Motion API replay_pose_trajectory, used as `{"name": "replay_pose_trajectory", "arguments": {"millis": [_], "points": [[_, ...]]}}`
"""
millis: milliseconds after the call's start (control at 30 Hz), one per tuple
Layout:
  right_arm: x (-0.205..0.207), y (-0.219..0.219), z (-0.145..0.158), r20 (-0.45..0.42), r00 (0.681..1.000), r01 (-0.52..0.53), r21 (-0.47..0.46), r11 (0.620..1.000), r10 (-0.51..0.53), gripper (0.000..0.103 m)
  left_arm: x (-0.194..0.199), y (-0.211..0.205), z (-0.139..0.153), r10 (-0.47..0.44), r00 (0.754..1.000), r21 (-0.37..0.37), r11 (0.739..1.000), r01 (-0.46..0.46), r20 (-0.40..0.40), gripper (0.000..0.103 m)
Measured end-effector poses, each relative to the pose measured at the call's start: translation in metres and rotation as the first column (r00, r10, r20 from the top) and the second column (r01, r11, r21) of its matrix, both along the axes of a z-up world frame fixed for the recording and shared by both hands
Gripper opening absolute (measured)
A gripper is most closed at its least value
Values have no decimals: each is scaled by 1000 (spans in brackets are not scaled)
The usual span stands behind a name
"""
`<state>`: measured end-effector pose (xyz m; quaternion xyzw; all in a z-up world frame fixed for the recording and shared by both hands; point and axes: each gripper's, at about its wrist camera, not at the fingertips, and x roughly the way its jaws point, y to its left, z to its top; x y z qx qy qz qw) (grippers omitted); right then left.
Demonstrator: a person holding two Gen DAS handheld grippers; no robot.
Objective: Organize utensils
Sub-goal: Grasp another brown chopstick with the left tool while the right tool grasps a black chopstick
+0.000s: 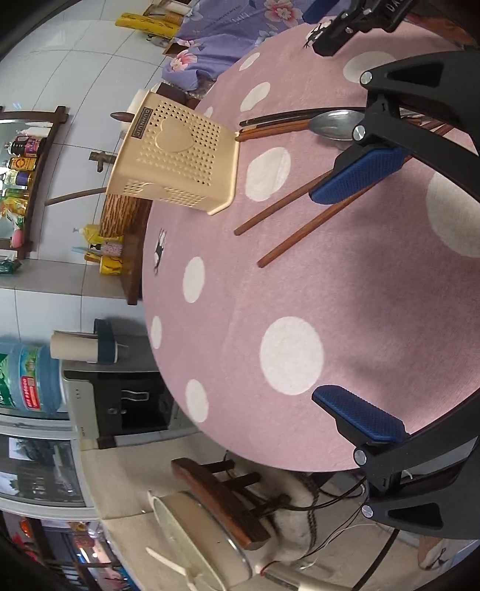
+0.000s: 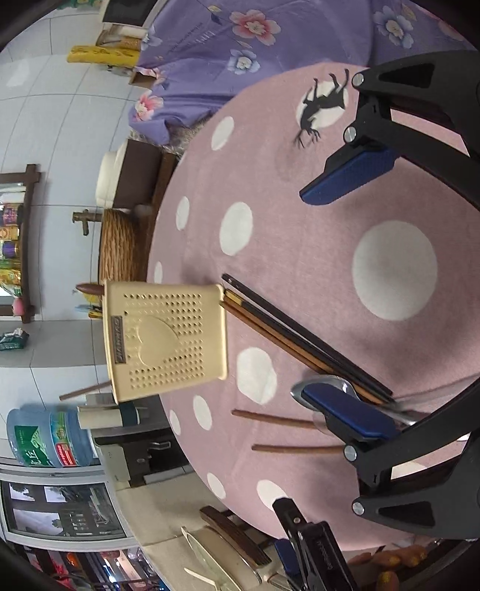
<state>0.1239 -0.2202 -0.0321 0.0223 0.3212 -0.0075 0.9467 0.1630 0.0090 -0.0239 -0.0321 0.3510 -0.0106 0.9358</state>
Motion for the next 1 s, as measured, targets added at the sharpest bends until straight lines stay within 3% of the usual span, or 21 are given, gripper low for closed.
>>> {"name": "replay_pose_trajectory", "arguments": {"millis": [233, 367, 533, 667, 800, 933, 1000], "points": [[7, 10, -16, -84, 995, -46, 77, 996, 52, 68, 4, -7, -9, -63, 997, -31, 998, 61, -55, 72], [14, 4, -19, -119, 993, -8, 73, 997, 16, 63, 18, -11, -14, -76, 992, -49, 996, 71, -102, 58], [16, 2, -17, -126, 992, -4, 67, 998, 12, 62, 44, -24, -14, -108, 983, -47, 994, 102, -149, 53], [20, 2, -16, -125, 992, -14, 55, 998, 20, 61, 63, -32, -22, -109, 973, -46, 994, 101, -205, 41], [35, -1, -15, -152, 988, -17, 75, 997, 28, 52, 69, -40, -27, -89, 974, 5, 996, 92, -210, 33], [66, -13, -17, -208, 978, 15, 139, 990, 14, 43, 72, -39, -25, -86, 976, 35, 995, 95, -203, 16], [85, -17, -20, -242, 970, 31, 178, 984, 13, 37, 75, -36, -25, -88, 975, 28, 995, 96, -205, 14]]}}
